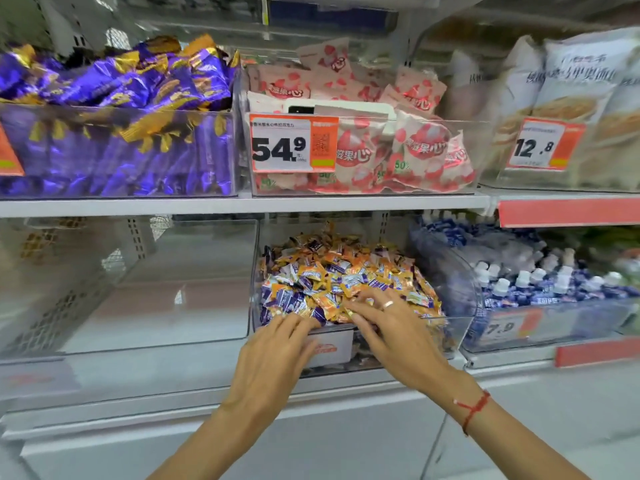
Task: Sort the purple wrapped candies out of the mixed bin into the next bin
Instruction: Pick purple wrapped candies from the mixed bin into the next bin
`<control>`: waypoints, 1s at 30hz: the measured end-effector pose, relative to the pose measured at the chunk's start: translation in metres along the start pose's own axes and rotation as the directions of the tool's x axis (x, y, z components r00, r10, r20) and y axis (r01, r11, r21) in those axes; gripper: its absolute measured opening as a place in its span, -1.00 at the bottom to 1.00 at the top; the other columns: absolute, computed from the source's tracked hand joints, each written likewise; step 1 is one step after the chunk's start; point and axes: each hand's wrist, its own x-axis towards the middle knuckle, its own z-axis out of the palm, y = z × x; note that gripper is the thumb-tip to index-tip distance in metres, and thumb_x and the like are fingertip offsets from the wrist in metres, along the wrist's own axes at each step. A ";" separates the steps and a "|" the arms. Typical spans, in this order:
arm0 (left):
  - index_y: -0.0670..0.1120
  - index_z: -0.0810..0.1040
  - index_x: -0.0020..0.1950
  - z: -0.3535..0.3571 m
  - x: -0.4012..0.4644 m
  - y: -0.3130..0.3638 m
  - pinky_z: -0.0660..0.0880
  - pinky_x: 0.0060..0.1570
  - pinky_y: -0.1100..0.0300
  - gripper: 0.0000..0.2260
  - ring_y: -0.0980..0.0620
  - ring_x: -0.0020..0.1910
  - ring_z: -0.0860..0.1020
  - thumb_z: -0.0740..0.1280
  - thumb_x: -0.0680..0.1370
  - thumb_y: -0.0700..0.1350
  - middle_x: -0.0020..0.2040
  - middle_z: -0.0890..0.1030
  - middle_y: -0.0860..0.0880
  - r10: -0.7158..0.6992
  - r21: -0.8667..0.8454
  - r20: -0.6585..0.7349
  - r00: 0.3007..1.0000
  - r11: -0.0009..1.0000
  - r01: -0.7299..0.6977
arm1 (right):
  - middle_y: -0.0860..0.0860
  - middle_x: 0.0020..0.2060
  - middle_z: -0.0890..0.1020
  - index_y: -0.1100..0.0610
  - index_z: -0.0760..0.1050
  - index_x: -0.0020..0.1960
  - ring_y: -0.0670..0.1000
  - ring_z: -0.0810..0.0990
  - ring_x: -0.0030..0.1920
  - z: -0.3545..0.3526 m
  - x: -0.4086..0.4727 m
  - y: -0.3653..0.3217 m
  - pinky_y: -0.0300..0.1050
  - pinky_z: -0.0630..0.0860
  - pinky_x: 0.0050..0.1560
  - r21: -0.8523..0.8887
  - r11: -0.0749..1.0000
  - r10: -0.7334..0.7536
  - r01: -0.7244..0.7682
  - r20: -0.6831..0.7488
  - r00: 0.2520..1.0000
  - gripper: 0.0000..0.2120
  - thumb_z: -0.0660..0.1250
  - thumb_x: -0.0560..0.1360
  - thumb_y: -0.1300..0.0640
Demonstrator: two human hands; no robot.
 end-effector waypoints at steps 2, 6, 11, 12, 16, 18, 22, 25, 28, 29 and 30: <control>0.04 0.60 -0.01 -0.002 -0.001 -0.001 0.45 -0.45 0.29 -0.72 0.12 -0.27 0.57 0.56 0.33 0.01 -0.17 0.60 0.14 0.010 0.011 0.011 1.000 1.000 -0.010 | -0.13 0.20 0.53 -0.04 0.47 0.35 -0.07 0.46 0.17 -0.003 -0.002 0.002 -0.14 0.44 0.13 0.106 0.993 0.033 -0.042 0.080 0.996 -0.63 0.10 0.62 -0.10; 0.03 0.59 -0.05 -0.007 -0.001 0.002 0.47 -0.47 0.26 -0.72 0.10 -0.31 0.58 0.58 0.32 -0.01 -0.21 0.60 0.13 -0.048 -0.008 0.005 0.999 0.999 0.048 | -0.16 0.26 0.50 -0.05 0.44 0.36 -0.12 0.45 0.26 -0.013 -0.014 0.012 -0.18 0.40 0.21 0.129 0.990 0.056 -0.062 0.054 0.997 -0.64 0.28 0.58 -0.01; 0.05 0.59 -0.11 -0.012 -0.001 0.007 0.44 -0.50 0.22 -0.70 0.07 -0.34 0.58 0.61 0.27 0.02 -0.27 0.60 0.14 -0.111 0.023 0.025 0.993 0.994 0.111 | -0.14 0.11 0.55 -0.04 0.50 0.21 -0.05 0.53 0.10 -0.021 -0.041 0.033 -0.20 0.34 0.05 -0.021 0.989 0.146 -0.145 0.051 0.988 -0.68 0.40 0.49 -0.06; 0.04 0.59 -0.12 -0.011 -0.001 0.008 0.45 -0.49 0.21 -0.69 0.07 -0.34 0.58 0.62 0.25 0.03 -0.28 0.60 0.13 -0.130 0.028 0.039 0.991 0.991 0.129 | -0.14 0.07 0.54 -0.04 0.51 0.17 -0.04 0.54 0.05 -0.022 -0.043 0.037 -0.19 0.34 0.00 -0.039 0.985 0.168 -0.167 0.044 0.985 -0.69 0.42 0.47 -0.06; 0.06 0.57 0.03 -0.015 0.002 0.015 0.44 -0.18 0.20 -0.76 0.06 -0.09 0.58 0.47 0.44 0.10 -0.09 0.61 0.13 -0.234 -0.023 0.046 0.971 0.972 0.235 | -0.13 -0.10 0.52 0.00 0.58 0.00 -0.01 0.52 -0.05 -0.019 -0.035 0.035 -0.06 0.47 -0.05 0.010 0.971 0.240 -0.240 -0.005 0.971 -0.75 0.51 0.38 -0.04; 0.07 0.54 0.12 -0.013 0.002 0.014 0.34 -0.07 0.22 -0.79 0.05 0.05 0.53 0.35 0.54 0.10 0.03 0.58 0.12 -0.270 -0.114 0.026 0.963 0.956 0.271 | -0.13 -0.14 0.50 0.03 0.60 -0.07 0.02 0.48 -0.01 -0.014 -0.029 0.030 -0.01 0.47 -0.01 0.082 0.959 0.271 -0.270 -0.003 0.962 -0.78 0.53 0.36 -0.02; 0.00 0.58 0.02 -0.008 0.002 0.014 0.32 -0.11 0.18 -0.82 0.00 -0.03 0.55 0.44 0.48 0.02 -0.06 0.59 0.07 -0.293 -0.176 0.014 0.956 0.941 0.290 | -0.13 -0.18 0.49 0.02 0.57 -0.14 -0.02 0.41 0.01 -0.008 -0.022 0.025 0.01 0.39 0.08 0.188 0.929 0.319 -0.319 0.031 0.947 -0.83 0.51 0.38 -0.01; -0.02 0.58 -0.01 -0.007 0.004 0.015 0.32 -0.13 0.17 -0.83 -0.01 -0.07 0.54 0.47 0.46 -0.01 -0.09 0.59 0.07 -0.292 -0.182 0.002 0.956 0.940 0.288 | -0.13 -0.20 0.49 0.01 0.53 -0.18 -0.04 0.38 0.00 -0.010 -0.021 0.027 -0.03 0.38 0.07 0.248 0.913 0.323 -0.323 0.041 0.945 -0.83 0.51 0.39 0.01; -0.01 0.58 0.01 -0.009 0.005 0.013 0.32 -0.12 0.18 -0.83 0.01 -0.04 0.54 0.45 0.48 0.00 -0.07 0.59 0.08 -0.288 -0.181 0.011 0.958 0.941 0.285 | -0.20 -0.22 0.46 0.02 0.54 -0.19 -0.06 0.37 -0.03 -0.013 -0.021 0.026 -0.08 0.34 0.03 0.261 0.912 0.320 -0.316 0.030 0.947 -0.83 0.52 0.38 0.01; 0.00 0.58 0.01 -0.010 0.006 0.013 0.33 -0.11 0.17 -0.83 0.01 -0.03 0.55 0.45 0.47 0.01 -0.07 0.59 0.09 -0.283 -0.179 0.014 0.959 0.943 0.281 | -0.21 -0.22 0.46 0.01 0.53 -0.19 -0.07 0.38 -0.04 -0.014 -0.021 0.026 -0.08 0.33 0.03 0.258 0.915 0.315 -0.311 0.023 0.949 -0.83 0.52 0.38 0.01; 0.00 0.58 0.00 -0.010 0.006 0.012 0.33 -0.11 0.17 -0.83 0.01 -0.03 0.55 0.46 0.47 0.01 -0.08 0.60 0.09 -0.276 -0.179 0.009 0.961 0.945 0.273 | -0.21 -0.22 0.46 0.00 0.53 -0.19 -0.06 0.38 -0.04 -0.015 -0.020 0.026 -0.08 0.33 0.03 0.259 0.916 0.313 -0.306 0.016 0.950 -0.83 0.52 0.38 0.01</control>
